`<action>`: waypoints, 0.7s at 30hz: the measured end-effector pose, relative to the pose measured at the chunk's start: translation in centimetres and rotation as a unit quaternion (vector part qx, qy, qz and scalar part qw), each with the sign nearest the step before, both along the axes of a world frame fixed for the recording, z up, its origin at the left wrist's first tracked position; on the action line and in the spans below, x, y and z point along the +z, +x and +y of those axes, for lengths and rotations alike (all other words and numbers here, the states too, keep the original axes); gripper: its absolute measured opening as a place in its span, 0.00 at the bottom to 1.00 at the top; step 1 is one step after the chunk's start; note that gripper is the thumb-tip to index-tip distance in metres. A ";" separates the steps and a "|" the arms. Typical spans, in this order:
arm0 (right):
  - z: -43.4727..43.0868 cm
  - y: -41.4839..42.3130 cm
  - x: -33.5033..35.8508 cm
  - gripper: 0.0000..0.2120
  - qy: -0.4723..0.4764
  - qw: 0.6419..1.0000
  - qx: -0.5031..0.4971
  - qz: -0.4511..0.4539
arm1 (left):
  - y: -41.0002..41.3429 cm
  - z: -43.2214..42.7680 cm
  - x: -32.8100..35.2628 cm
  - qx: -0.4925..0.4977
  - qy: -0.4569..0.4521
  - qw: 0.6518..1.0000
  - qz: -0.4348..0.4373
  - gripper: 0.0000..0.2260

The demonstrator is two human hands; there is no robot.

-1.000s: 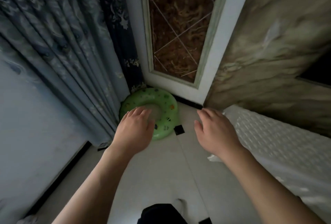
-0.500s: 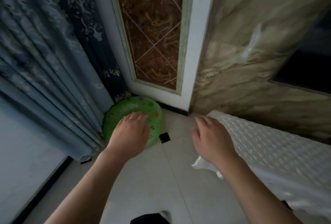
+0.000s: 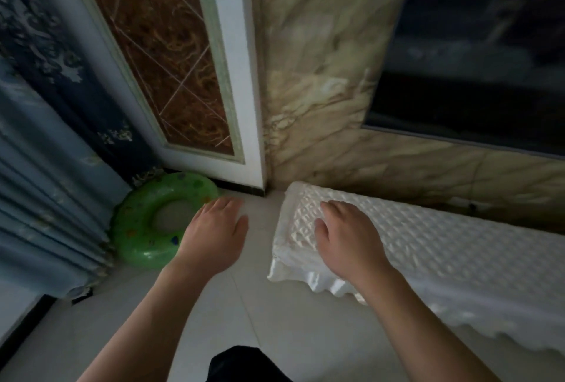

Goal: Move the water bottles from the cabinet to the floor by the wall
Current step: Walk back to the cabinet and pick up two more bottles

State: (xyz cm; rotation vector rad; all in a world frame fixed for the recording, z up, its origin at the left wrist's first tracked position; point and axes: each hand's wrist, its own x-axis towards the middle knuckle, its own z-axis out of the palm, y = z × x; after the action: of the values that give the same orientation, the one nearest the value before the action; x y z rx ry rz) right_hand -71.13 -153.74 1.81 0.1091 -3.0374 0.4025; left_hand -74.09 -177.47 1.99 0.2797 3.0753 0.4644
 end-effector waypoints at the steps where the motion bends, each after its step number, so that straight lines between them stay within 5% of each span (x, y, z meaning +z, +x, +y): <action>1: 1.5 0.4 0.0 0.17 0.001 1.000 -0.006 0.003 | 0.2 1.6 0.0 -0.008 0.004 1.000 0.000 0.29; 6: 7.7 1.5 -0.1 0.17 0.016 0.999 -0.030 0.002 | 0.0 7.7 0.2 -0.027 0.008 1.000 0.003 0.17; 21: 25.8 -1.7 -2.2 0.19 0.038 0.995 -0.088 -0.028 | -7.0 25.2 -4.2 -0.084 0.036 0.996 -0.005 0.18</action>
State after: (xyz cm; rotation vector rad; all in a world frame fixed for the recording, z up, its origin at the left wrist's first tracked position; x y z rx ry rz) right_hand -72.86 -127.90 -0.40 -0.1687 -3.0840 0.2824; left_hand -81.14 -152.31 -2.18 0.5317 2.9944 0.5663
